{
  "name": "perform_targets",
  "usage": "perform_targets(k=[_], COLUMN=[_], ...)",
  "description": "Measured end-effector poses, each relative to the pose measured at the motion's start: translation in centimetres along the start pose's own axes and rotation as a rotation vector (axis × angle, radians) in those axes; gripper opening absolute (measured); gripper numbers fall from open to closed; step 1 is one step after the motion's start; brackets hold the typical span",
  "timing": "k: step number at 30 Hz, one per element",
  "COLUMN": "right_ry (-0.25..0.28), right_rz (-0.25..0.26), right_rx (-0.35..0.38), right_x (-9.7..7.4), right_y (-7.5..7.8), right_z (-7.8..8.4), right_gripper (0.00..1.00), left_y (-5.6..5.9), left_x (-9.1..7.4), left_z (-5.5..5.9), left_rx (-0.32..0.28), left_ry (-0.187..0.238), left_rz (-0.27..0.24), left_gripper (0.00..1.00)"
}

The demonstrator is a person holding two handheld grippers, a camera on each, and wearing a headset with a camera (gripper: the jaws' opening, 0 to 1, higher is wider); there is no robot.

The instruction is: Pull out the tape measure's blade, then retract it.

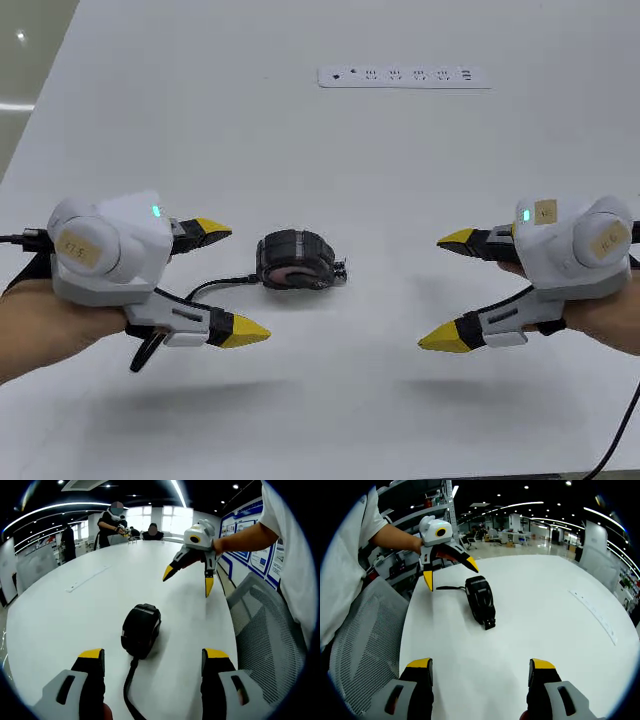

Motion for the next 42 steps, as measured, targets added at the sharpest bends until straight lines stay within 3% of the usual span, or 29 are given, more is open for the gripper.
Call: perform_targets(k=[15, 22, 42], right_ry=[-0.007, -0.001, 0.007], right_rz=[-0.033, -0.048, -0.074], right_rx=[-0.032, -0.034, -0.056], right_x=[1.8, 2.4, 4.5], right_y=[0.8, 0.9, 1.2], right_z=[-1.3, -1.9, -2.7], right_gripper=[0.74, 0.73, 0.67], left_y=[-1.3, -1.5, -2.2], left_x=[2.3, 3.5, 4.7], left_z=[0.2, 0.3, 0.5], left_rx=[0.055, 0.079, 0.109], left_ry=[-0.083, -0.099, -0.111], left_rz=[0.038, 0.062, 0.07], left_gripper=[0.6, 0.44, 0.26])
Point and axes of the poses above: the centre of the closed fingertips' face, and the gripper's own axes: x roughly forward along the fingers, y roughly to its right, z roughly out of its underside, the point moved 1 cm from there along -x, roughly backward along the fingers, and after that the axes turned 2 degrees about -y, right-handed, at the moved point
